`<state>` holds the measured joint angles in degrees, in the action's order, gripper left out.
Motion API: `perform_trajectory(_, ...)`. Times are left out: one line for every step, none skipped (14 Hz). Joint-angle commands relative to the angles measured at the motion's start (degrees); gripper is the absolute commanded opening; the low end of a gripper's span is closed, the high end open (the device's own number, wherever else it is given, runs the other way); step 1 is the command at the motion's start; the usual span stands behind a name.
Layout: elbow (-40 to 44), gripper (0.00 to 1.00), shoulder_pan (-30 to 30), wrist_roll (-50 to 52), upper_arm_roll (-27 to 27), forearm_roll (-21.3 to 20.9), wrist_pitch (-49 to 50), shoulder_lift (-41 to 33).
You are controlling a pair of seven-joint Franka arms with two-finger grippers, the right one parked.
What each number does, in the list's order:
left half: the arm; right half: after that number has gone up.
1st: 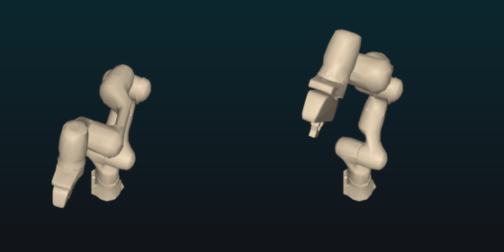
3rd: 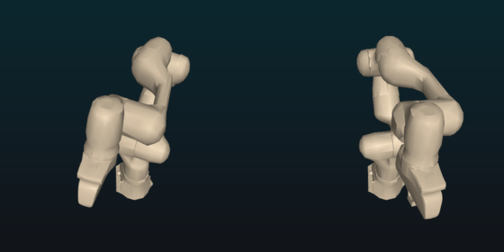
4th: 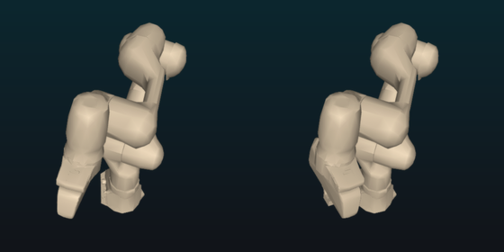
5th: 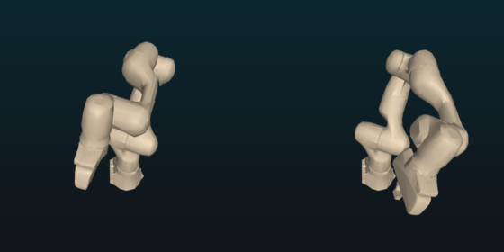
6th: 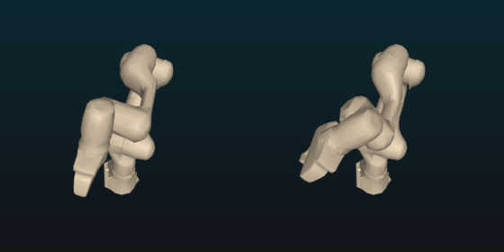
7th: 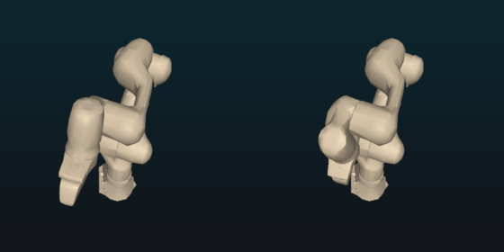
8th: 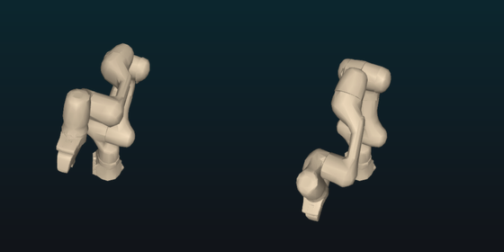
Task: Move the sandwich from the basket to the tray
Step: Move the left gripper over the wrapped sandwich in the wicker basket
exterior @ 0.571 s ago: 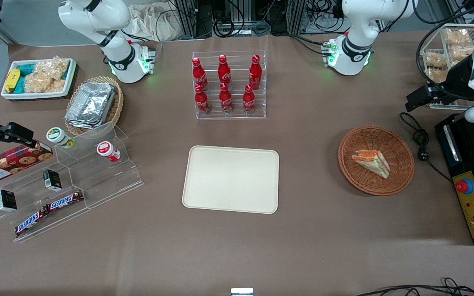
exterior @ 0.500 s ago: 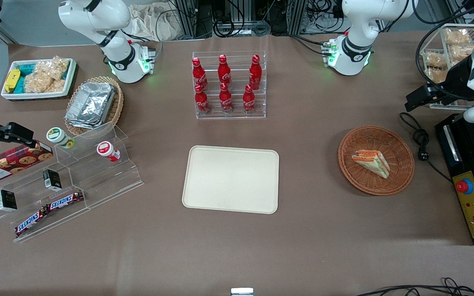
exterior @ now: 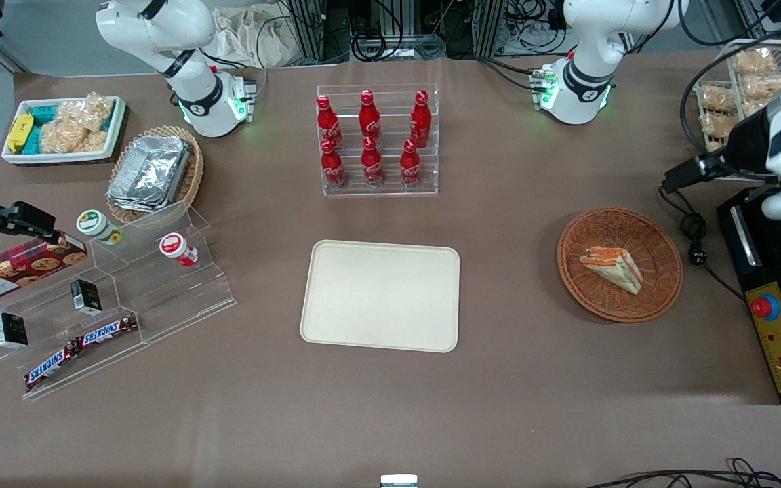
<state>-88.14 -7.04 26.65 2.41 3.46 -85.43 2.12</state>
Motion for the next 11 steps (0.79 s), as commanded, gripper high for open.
perform_trajectory(-7.89, 1.00, 2.19, 3.85, 0.32, 0.14, -6.47, -0.53)
perform_trajectory(-11.41, 1.00, 3.34, 4.11, 0.32, 0.05, -9.72, -0.71)
perform_trajectory(-15.18, 1.00, 3.87, 4.64, 0.32, 0.05, -13.84, -0.62)
perform_trajectory(-19.05, 1.00, 4.31, 6.56, 0.32, 0.05, -18.41, -0.19)
perform_trajectory(-23.35, 1.00, 4.32, 8.93, 0.32, -0.12, -24.11, -0.01)
perform_trajectory(-27.92, 1.00, 4.32, 11.73, 0.32, -0.12, -30.34, 0.08)
perform_trajectory(-31.45, 1.00, 4.32, 14.89, 0.23, -0.04, -35.97, 0.86)
perform_trajectory(-33.31, 1.00, 4.32, 18.49, 0.23, 0.57, -40.64, 2.96)
perform_trajectory(-33.59, 1.00, 4.23, 22.71, 0.14, 0.84, -43.91, 5.85)
perform_trajectory(-33.59, 1.00, 4.23, 26.32, 0.06, 0.84, -46.90, 8.84)
perform_trajectory(-33.68, 1.00, 3.97, 28.35, -0.03, 0.84, -48.84, 11.22)
